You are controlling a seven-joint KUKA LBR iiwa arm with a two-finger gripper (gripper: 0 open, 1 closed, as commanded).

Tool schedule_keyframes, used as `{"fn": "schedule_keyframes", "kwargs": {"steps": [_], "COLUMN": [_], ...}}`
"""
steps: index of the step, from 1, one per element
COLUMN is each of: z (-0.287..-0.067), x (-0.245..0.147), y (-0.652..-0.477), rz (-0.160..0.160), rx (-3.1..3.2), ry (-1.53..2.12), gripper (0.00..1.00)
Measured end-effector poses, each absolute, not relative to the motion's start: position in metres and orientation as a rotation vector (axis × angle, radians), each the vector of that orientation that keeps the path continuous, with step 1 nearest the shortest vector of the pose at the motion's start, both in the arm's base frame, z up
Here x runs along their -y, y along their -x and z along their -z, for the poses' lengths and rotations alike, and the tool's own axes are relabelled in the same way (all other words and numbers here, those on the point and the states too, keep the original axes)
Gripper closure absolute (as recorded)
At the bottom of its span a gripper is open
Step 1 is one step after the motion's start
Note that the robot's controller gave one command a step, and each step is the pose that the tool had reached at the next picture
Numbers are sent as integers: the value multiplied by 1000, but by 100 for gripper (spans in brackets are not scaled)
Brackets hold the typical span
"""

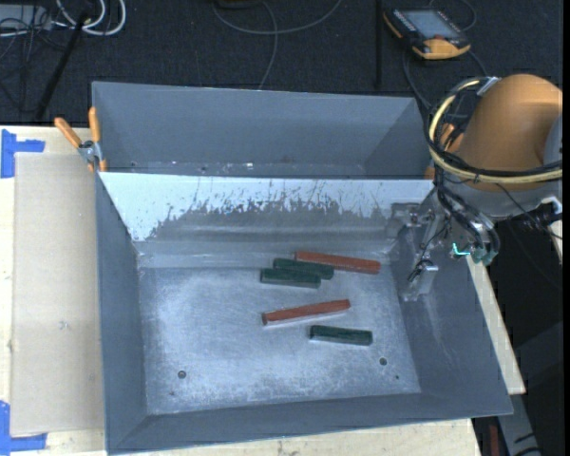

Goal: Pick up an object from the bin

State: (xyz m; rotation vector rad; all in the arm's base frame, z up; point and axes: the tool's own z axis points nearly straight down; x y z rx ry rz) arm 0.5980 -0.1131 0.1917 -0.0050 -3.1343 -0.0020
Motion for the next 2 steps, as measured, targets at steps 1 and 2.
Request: {"fn": "schedule_keyframes", "kwargs": {"steps": [1,2], "z": [-66,-101], "x": [21,17], "y": [-525,-549], "rz": [5,1], "rx": [3135,3140], "ry": [28,166], "gripper": [0,0]}}
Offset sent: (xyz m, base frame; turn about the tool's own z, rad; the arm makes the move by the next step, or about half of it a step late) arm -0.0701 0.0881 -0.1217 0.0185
